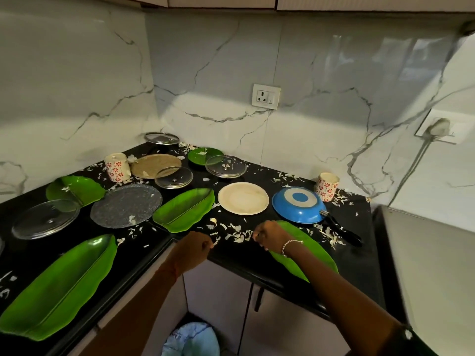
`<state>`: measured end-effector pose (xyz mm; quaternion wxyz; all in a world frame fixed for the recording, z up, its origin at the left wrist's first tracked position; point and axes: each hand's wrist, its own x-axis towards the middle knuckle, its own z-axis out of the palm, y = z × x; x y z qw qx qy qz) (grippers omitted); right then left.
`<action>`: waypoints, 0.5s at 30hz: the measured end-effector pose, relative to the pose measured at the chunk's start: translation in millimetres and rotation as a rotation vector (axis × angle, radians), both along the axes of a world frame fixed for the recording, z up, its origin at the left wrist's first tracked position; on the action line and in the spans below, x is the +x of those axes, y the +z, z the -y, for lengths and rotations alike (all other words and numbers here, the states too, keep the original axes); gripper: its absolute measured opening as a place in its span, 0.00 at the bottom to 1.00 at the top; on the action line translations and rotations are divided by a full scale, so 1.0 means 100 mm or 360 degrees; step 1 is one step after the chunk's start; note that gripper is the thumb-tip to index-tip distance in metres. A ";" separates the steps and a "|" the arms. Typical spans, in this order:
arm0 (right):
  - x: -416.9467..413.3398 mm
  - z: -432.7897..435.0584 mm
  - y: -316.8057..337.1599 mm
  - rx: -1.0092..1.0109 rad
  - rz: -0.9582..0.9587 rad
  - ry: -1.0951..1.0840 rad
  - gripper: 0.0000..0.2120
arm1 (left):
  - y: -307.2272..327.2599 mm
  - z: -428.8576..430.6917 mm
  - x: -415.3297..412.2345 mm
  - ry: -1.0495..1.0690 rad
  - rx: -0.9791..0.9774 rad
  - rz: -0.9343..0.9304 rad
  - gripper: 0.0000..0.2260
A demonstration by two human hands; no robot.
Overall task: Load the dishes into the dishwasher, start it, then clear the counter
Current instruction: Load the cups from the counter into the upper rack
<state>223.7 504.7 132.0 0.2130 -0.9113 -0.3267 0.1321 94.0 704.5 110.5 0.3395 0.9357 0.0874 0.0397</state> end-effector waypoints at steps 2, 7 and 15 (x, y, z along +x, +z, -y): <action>0.16 -0.04 -0.06 0.0019 0.0000 0.0004 0.08 | -0.04 -0.06 0.20 -0.0032 0.0003 0.0006 0.18; 0.60 -0.01 -0.09 0.0027 -0.0026 -0.0085 0.09 | -0.15 -0.18 0.78 -0.0187 0.0113 0.0142 0.26; 1.52 0.19 0.05 0.0110 0.0275 -0.0604 0.10 | 0.00 -0.58 1.56 0.0013 0.0075 0.0209 0.08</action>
